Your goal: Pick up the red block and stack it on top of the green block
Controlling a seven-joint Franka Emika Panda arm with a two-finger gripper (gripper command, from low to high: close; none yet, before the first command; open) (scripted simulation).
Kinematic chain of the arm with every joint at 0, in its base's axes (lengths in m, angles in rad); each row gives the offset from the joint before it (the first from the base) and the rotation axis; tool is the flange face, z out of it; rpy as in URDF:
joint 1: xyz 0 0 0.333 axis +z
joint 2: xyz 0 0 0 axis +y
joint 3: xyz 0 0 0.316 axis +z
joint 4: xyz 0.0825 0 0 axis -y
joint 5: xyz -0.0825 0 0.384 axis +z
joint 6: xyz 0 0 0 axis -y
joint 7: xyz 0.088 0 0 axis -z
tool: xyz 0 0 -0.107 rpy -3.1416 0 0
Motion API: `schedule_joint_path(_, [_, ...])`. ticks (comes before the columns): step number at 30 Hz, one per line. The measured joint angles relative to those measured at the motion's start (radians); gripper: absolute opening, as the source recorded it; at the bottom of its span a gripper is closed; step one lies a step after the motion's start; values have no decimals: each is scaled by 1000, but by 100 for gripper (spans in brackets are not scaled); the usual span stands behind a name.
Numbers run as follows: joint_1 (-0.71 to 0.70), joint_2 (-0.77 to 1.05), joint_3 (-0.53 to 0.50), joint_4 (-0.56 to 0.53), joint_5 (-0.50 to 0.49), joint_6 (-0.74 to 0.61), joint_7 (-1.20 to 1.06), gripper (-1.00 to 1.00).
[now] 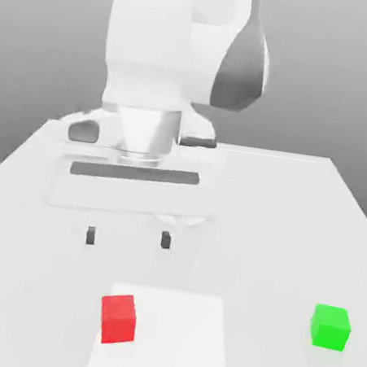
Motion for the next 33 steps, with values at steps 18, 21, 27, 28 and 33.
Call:
schedule_joint_path(18, [-70,281,65,-31,74,195,-120,-100])
schedule_joint_path(21, [-61,178,44,-47,24,108,-83,-100])
schedule_joint_path(27, [113,118,134,-26,-8,27,129,-100])
schedule_joint_path(28, [149,115,151,-20,-10,19,171,-100])
schedule_joint_path(33, [331,104,232,11,-21,-23,384,-100])
